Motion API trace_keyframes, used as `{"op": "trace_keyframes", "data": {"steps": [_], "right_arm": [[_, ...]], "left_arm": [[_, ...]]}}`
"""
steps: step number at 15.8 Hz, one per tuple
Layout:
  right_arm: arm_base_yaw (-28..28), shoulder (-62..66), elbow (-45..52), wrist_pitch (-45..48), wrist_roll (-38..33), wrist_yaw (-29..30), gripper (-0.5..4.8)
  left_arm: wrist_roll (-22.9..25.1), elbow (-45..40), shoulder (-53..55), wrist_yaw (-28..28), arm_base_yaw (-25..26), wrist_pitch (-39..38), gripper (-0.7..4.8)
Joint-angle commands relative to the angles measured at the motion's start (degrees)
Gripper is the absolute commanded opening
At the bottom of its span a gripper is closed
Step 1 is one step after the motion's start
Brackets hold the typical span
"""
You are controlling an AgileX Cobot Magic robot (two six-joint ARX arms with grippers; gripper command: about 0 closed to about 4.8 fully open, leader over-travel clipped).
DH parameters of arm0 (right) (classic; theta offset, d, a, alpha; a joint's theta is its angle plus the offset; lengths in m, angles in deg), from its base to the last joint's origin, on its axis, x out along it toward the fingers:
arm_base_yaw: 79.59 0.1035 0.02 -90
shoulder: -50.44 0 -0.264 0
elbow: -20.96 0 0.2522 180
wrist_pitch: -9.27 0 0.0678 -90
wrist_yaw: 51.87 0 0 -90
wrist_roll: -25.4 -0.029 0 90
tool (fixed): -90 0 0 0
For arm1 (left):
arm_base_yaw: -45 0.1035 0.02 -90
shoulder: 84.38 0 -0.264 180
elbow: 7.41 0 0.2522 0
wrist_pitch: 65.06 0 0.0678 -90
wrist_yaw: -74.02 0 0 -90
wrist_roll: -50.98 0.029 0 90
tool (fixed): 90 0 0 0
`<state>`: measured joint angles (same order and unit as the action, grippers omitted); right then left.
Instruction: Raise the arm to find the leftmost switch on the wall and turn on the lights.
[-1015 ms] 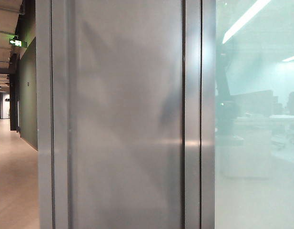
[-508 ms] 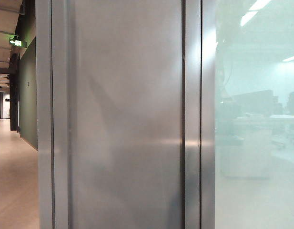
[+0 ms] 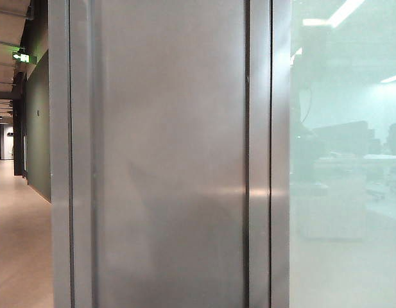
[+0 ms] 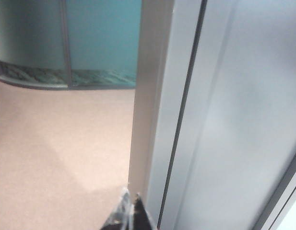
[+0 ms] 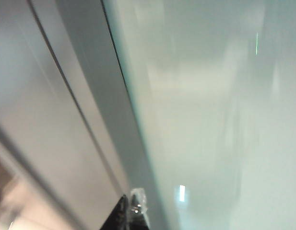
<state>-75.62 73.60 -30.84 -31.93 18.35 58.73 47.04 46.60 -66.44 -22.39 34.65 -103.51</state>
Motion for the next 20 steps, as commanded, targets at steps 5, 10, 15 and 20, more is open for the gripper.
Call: {"op": "trace_keyframes", "data": {"steps": [5,10,15,20], "right_arm": [[0.0,0.0,0.1,-4.2,-3.6,-0.1,-0.01],[0.0,0.0,0.1,-4.2,-3.6,-0.1,-0.01],[0.0,-0.2,0.1,-4.2,-3.6,-0.1,-0.01],[0.0,-0.3,0.1,-4.2,-3.6,-0.1,-0.01]], "left_arm": [[-0.2,0.2,0.0,-0.3,0.1,0.3,-0.05],[1.2,0.2,-0.2,0.3,0.2,-0.8,-0.05],[12.0,0.2,-7.2,3.4,8.1,0.7,-0.05],[7.1,-5.2,-9.0,7.1,12.5,2.3,-0.05]]}}
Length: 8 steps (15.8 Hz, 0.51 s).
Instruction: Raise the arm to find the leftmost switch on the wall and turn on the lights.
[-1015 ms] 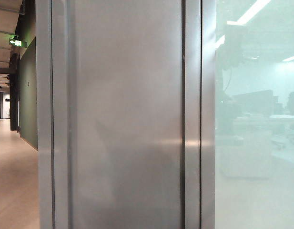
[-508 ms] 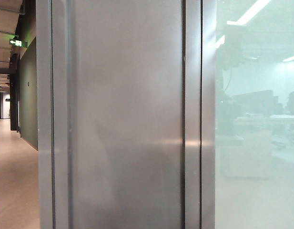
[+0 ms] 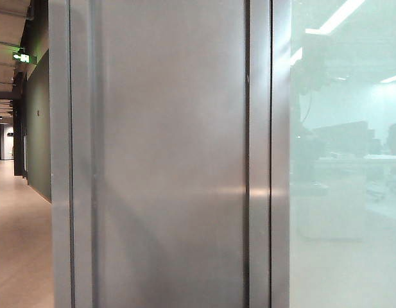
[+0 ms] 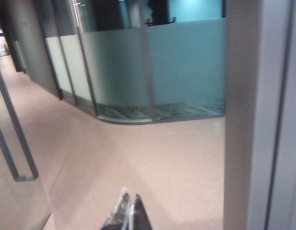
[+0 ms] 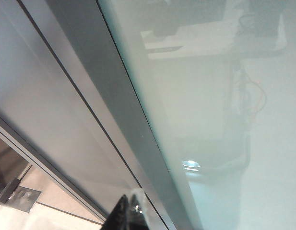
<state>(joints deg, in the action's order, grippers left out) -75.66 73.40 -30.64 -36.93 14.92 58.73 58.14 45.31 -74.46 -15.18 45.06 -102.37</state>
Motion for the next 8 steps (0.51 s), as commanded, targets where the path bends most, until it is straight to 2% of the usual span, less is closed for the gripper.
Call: {"op": "trace_keyframes", "data": {"steps": [1,3,6,8], "right_arm": [[0.0,-0.1,-0.1,0.9,-0.2,-0.1,0.00],[0.0,-0.1,-0.1,0.9,-0.2,0.0,-0.01],[0.0,-0.1,-0.1,0.9,-0.2,-0.1,-0.01],[0.0,-0.1,-0.1,0.9,-0.2,-0.1,-0.01]], "left_arm": [[-6.5,-6.8,-2.1,-1.5,3.1,2.5,-0.05],[-8.5,-12.2,-4.9,-4.0,3.4,5.7,-0.05],[-9.2,-20.1,-8.0,-3.4,3.4,14.2,-0.05],[-9.2,-24.7,-9.7,-3.3,3.4,16.5,-0.05]]}}
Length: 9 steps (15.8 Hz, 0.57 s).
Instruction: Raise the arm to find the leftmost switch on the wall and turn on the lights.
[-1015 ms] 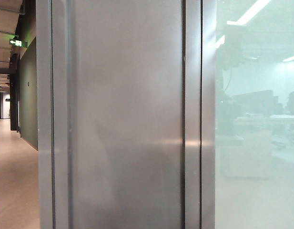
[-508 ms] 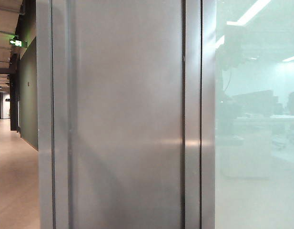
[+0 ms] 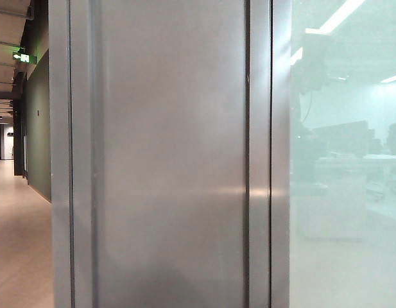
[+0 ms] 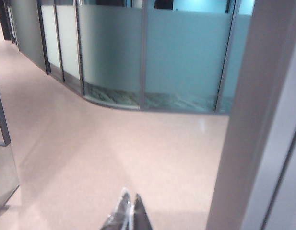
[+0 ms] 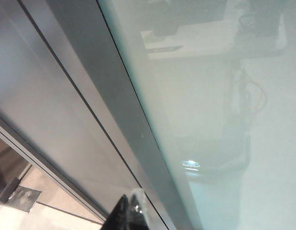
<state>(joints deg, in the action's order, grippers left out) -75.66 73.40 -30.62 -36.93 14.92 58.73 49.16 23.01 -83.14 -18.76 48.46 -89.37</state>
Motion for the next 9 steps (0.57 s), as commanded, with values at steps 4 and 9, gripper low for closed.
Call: {"op": "trace_keyframes", "data": {"steps": [4,9], "right_arm": [[0.0,-0.1,-0.1,0.9,-0.2,-0.1,-0.01],[0.0,-0.1,-0.1,0.9,-0.2,-0.1,-0.01]], "left_arm": [[-0.4,-7.3,-1.0,1.5,-0.2,4.7,-0.05],[-0.8,-13.2,-1.0,1.6,-1.4,10.8,-0.05]]}}
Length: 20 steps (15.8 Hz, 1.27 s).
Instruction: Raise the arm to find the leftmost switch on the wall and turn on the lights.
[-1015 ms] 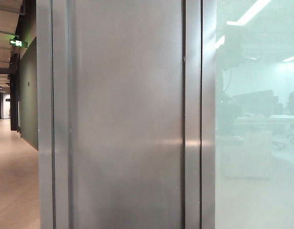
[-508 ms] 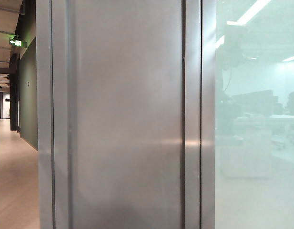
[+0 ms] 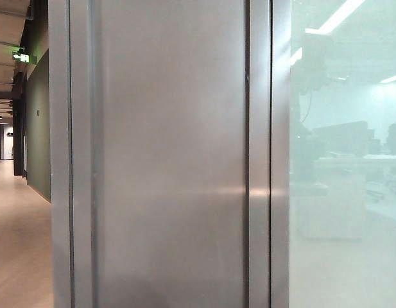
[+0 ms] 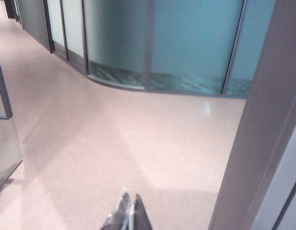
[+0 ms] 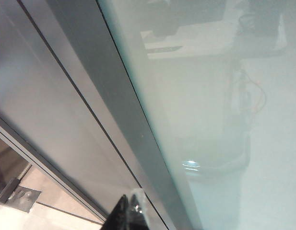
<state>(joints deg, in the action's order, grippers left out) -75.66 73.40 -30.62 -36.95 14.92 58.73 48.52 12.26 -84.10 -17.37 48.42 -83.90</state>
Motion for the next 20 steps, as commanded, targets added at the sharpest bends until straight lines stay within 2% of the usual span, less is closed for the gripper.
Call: {"op": "trace_keyframes", "data": {"steps": [1,4,20], "right_arm": [[0.0,-0.1,-0.1,0.9,-0.2,-0.1,-0.01],[0.0,-0.1,-0.1,0.9,-0.2,-0.1,-0.01],[0.0,-0.1,-0.1,0.9,-0.2,-0.1,0.00]], "left_arm": [[-0.3,-2.8,0.0,0.1,-1.7,5.2,-0.05],[-1.5,-5.0,0.0,0.3,-1.7,7.6,-0.05],[-1.0,-5.4,0.0,0.1,-1.7,7.3,-0.05]]}}
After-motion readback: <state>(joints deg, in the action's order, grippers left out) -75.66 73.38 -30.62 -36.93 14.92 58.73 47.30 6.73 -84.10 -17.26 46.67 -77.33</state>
